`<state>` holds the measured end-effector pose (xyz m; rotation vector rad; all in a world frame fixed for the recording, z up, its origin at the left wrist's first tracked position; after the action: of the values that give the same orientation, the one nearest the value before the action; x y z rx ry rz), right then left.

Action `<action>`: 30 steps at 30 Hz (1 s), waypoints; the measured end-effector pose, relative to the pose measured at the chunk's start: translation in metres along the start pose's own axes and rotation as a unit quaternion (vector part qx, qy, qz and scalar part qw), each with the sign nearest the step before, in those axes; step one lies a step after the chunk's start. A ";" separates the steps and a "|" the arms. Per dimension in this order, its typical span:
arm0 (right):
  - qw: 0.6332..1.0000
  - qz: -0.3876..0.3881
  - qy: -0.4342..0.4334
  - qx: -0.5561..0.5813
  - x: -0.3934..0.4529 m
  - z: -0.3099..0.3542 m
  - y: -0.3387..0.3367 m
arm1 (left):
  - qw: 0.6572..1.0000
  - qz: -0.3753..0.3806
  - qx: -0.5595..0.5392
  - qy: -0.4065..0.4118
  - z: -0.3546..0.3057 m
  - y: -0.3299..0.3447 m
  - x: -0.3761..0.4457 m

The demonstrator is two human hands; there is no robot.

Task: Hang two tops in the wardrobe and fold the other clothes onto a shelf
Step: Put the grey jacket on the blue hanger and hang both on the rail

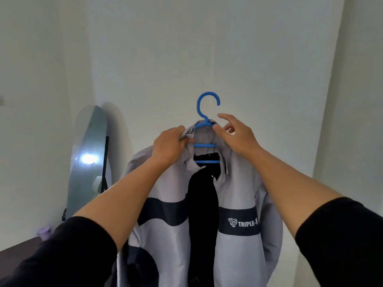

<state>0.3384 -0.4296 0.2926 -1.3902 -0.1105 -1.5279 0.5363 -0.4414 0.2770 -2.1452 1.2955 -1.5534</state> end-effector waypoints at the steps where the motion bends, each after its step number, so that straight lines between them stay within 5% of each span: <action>1: 1.000 0.014 0.005 -0.016 -0.004 -0.004 -0.006 | 1.000 -0.006 -0.011 0.000 0.001 0.000 0.000; 6: 0.980 0.058 -0.034 -0.190 -0.030 -0.004 -0.025 | 0.998 -0.015 -0.062 0.013 -0.015 0.001 0.006; 11: 0.949 -0.072 -0.018 -0.307 -0.058 0.002 -0.086 | 0.989 -0.021 -0.122 0.076 -0.079 0.004 0.002; 22: 0.909 -0.161 0.068 -0.379 -0.130 0.013 -0.256 | 0.969 -0.006 -0.200 0.145 -0.258 0.031 -0.045; 30: 0.817 -0.226 0.115 -0.519 -0.152 0.018 -0.346 | 0.954 0.012 -0.241 0.177 -0.380 0.068 -0.102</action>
<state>0.0793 -0.1638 0.3642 -2.0810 0.7003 -2.3036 0.1726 -0.2861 0.3320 -2.1524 1.9866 -1.8226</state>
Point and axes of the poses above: each hand's wrist, its own x-axis towards the middle knuckle, its own y-axis out of the palm, z = x × y, the point moved 5 cm from there along x, towards the middle knuckle, and after that the axes turned 12 degrees about -y, right-handed, at the moved point
